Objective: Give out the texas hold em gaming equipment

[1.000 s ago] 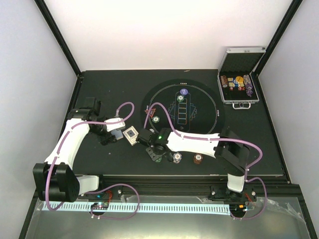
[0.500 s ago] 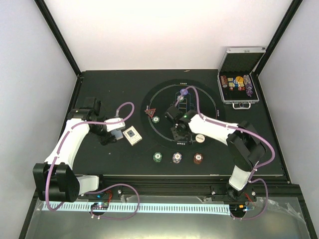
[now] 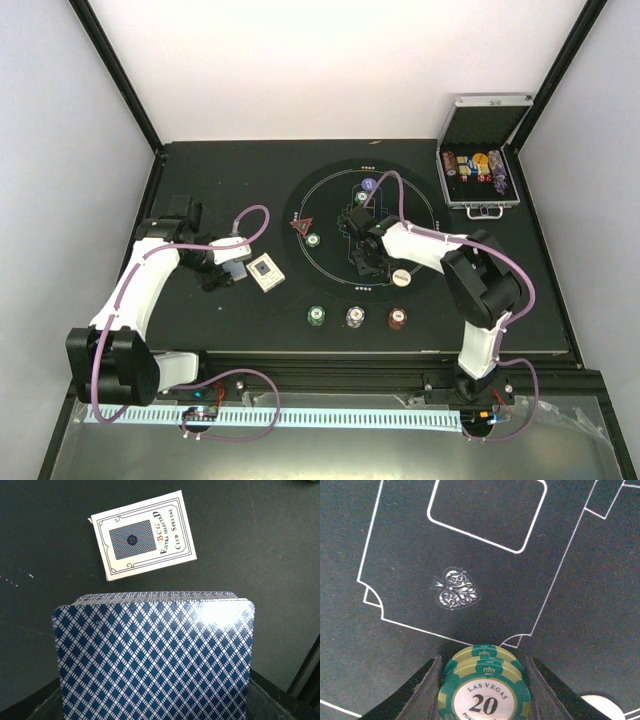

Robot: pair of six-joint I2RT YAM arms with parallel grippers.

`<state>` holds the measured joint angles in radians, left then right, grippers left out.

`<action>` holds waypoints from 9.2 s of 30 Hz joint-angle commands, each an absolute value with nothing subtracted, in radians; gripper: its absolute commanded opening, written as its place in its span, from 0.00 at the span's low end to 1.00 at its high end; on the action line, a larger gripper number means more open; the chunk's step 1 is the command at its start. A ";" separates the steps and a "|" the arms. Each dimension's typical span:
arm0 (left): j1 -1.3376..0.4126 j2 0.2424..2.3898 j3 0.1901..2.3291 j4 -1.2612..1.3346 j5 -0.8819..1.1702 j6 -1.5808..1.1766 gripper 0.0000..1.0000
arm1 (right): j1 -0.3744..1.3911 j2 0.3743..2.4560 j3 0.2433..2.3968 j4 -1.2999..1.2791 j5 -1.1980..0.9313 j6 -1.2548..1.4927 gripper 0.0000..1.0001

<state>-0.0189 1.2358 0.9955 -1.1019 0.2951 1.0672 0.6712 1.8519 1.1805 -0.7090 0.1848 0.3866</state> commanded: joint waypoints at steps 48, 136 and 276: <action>-0.010 1.220 1.049 -1.121 0.290 1.094 0.02 | 1.062 1.632 0.980 -0.738 0.093 0.557 0.58; -0.011 1.223 1.027 -1.109 0.278 1.099 0.02 | 0.678 2.266 2.158 -1.038 0.152 0.355 0.59; -0.010 1.215 1.031 -1.118 0.276 1.111 0.01 | 1.007 1.535 0.915 -0.733 0.100 0.610 0.66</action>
